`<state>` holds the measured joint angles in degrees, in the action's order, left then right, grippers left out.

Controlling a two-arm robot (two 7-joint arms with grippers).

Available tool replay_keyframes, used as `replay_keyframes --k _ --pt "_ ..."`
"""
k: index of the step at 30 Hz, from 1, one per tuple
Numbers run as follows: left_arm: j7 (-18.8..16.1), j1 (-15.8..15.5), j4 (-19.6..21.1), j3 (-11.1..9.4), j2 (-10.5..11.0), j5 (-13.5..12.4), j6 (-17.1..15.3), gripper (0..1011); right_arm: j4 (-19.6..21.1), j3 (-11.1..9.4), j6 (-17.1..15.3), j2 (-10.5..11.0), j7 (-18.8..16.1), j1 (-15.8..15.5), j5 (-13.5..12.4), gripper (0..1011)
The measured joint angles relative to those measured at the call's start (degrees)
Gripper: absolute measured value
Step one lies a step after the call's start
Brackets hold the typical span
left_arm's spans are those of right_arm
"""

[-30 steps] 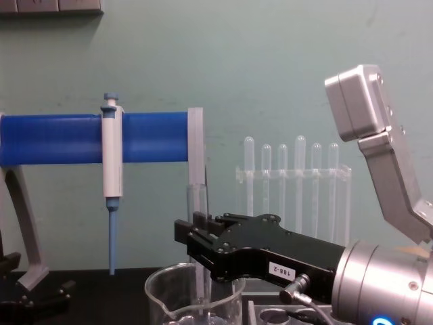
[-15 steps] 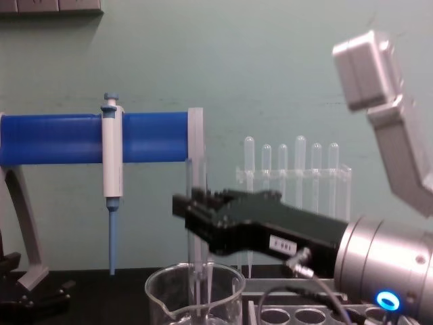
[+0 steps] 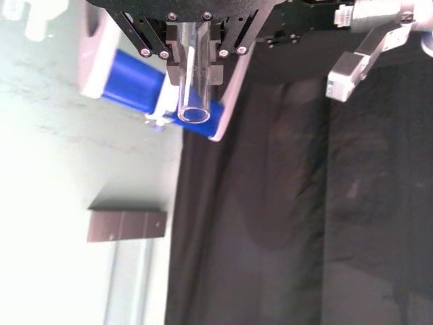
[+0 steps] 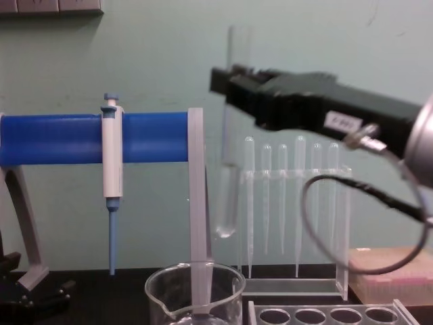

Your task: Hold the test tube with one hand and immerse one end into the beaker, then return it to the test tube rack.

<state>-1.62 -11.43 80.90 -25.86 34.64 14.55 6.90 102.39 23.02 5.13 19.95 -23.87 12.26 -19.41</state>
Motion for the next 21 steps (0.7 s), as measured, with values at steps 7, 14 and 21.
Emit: replay_keyframes --k 7,14,21 --pt "0.0 0.0 0.0 0.0 0.0 0.0 0.0 1000 2.5 -3.5 -0.4 2.8 2.2 -4.4 -0.2 228" --pt "0.0 0.0 0.0 0.0 0.0 0.0 0.0 1000 0.6 -6.0 1.5 3.7 3.1 -8.3 -0.1 228" --pt "0.0 0.0 0.0 0.0 0.0 0.0 0.0 1000 -2.9 -6.1 3.2 2.8 2.8 -9.0 1.4 228"
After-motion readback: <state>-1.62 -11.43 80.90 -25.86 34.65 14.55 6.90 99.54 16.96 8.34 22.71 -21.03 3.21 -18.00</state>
